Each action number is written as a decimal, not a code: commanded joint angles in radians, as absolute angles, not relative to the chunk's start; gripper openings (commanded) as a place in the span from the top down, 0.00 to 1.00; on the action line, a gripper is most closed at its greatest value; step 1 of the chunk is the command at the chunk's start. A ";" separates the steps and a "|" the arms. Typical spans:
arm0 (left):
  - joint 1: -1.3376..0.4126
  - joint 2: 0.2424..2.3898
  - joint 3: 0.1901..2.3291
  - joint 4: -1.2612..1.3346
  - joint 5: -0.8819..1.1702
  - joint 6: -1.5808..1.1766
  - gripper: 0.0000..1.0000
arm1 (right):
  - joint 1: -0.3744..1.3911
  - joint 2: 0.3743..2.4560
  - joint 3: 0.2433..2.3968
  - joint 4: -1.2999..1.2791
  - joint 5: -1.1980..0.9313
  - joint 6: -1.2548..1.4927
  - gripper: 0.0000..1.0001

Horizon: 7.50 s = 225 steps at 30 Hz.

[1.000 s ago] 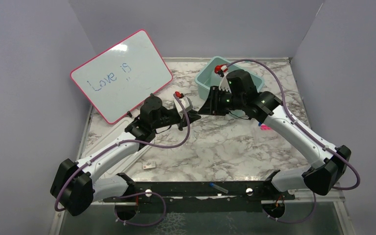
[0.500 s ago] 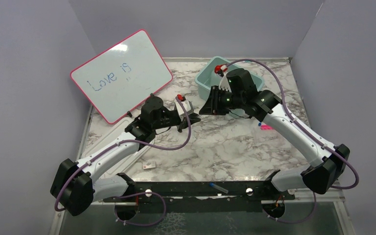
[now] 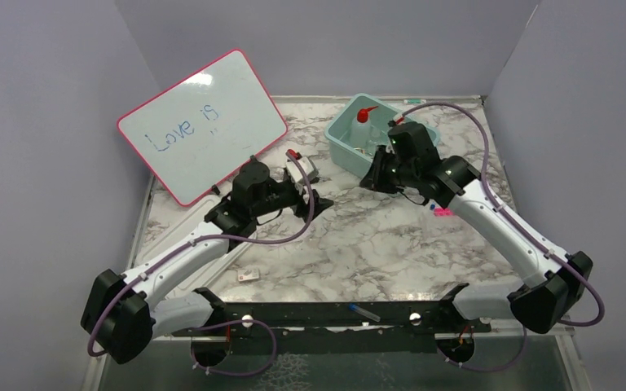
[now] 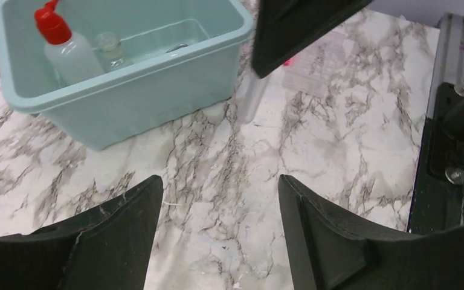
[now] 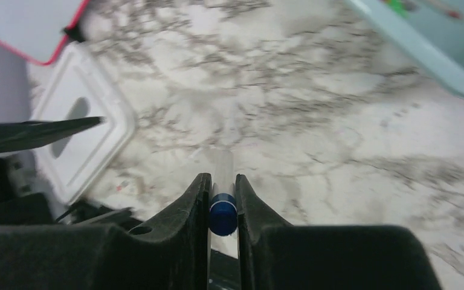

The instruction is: Organize the chemistry lab equipment

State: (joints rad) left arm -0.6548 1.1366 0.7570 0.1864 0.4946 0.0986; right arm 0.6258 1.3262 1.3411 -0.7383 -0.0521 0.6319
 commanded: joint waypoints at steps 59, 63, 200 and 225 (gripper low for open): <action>-0.653 1.088 0.632 0.332 0.357 -0.250 0.29 | 0.141 1.229 0.836 -0.679 0.334 0.650 0.85; -0.653 1.087 0.630 0.332 0.357 -0.252 0.29 | 0.141 1.240 0.827 -0.675 0.338 0.646 0.83; -0.604 1.135 0.648 0.531 0.761 -0.156 0.99 | 0.813 1.156 1.144 -0.420 -0.039 0.843 0.65; -0.604 1.134 0.758 0.240 0.872 0.306 1.00 | 0.725 1.292 1.308 -0.630 -0.247 0.737 0.78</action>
